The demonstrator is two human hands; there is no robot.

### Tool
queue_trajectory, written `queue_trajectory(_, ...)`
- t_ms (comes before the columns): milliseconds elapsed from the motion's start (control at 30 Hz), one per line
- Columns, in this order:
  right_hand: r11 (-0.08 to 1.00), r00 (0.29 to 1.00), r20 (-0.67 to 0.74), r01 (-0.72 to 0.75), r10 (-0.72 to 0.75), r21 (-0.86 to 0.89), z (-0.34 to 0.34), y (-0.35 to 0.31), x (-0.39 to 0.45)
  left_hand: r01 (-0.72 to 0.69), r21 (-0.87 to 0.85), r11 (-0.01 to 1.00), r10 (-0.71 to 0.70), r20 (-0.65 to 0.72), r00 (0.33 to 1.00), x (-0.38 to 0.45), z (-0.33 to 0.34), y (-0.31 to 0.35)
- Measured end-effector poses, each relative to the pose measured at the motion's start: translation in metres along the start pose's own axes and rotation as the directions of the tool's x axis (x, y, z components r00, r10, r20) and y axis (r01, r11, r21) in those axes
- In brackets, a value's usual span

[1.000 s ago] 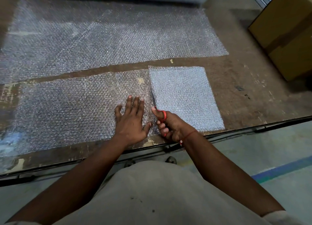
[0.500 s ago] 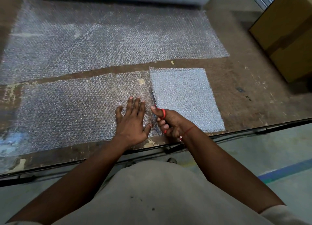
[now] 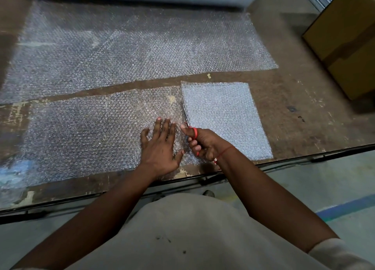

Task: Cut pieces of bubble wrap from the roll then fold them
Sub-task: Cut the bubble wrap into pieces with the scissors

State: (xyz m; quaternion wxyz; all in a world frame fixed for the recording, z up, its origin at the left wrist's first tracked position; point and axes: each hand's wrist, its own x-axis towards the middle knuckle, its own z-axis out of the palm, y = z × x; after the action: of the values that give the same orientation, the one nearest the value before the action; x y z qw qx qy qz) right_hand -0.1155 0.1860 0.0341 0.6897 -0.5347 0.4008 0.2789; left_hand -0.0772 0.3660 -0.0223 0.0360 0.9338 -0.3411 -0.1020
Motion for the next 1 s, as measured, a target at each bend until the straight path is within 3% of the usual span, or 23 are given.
queue_trajectory(400,0.996,1.000,0.009,0.004,-0.005,0.084,0.003,-0.013,-0.011,0.002,-0.038,0.999,-0.003,-0.014,1.000,0.000,-0.002,-0.002)
queue_trajectory(667,1.000,1.000,0.001,-0.007,0.007,-0.030,0.004,-0.023,-0.004,0.013,-0.058,0.998,-0.015,-0.037,0.999,-0.001,0.001,-0.007)
queue_trajectory(1000,0.999,0.999,0.029,0.031,-0.030,-0.032,0.003,-0.028,0.010,0.026,-0.055,0.998,-0.027,-0.032,0.999,-0.002,-0.001,-0.007)
